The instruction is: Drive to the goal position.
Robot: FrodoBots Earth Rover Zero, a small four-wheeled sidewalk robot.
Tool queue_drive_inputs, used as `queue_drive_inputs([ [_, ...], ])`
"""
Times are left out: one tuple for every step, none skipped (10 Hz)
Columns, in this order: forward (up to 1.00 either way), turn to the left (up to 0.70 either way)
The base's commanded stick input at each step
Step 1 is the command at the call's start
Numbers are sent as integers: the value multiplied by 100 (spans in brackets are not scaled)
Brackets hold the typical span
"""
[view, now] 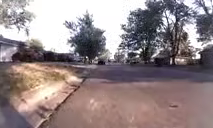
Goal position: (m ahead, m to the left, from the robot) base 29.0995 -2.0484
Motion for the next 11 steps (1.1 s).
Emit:
queue_drive_inputs([
  [100,0],
  [100,0],
  [100,0],
  [100,0],
  [100,0],
  [100,-2],
  [100,-9],
  [100,-26],
  [100,-17],
  [100,-1],
  [100,0],
])
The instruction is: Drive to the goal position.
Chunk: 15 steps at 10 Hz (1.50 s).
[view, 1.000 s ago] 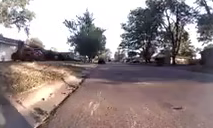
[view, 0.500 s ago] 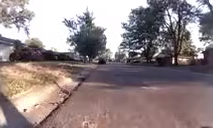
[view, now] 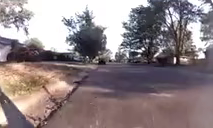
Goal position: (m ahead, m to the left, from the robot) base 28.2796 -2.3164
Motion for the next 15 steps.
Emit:
queue_drive_inputs([
  [100,0],
  [100,0],
  [100,0],
  [100,0],
  [100,0],
  [100,0],
  [100,0],
  [100,0],
  [100,0],
  [100,0],
  [100,0],
  [100,0],
  [100,0],
  [100,0],
  [100,0],
])
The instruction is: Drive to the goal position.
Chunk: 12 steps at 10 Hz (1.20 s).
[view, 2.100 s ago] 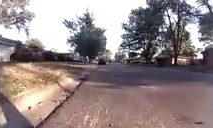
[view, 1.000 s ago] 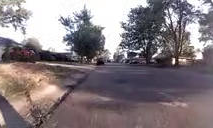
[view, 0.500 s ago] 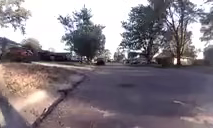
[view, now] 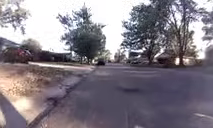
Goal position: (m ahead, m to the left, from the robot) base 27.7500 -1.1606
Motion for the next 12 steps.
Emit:
queue_drive_inputs([
  [100,0],
  [100,0],
  [100,0],
  [100,0],
  [100,0],
  [100,0],
  [100,0],
  [100,0],
  [100,0],
  [100,0],
  [100,0],
  [100,0],
])
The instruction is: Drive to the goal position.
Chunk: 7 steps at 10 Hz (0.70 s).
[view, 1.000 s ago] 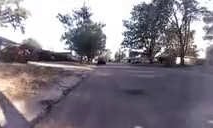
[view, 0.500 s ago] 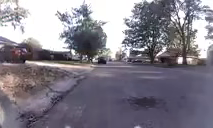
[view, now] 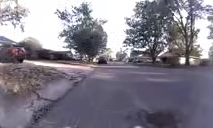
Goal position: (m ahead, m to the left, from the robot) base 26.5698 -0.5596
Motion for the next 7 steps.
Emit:
queue_drive_inputs([
  [100,0],
  [100,0],
  [100,0],
  [100,0],
  [100,0],
  [100,0],
  [100,0],
])
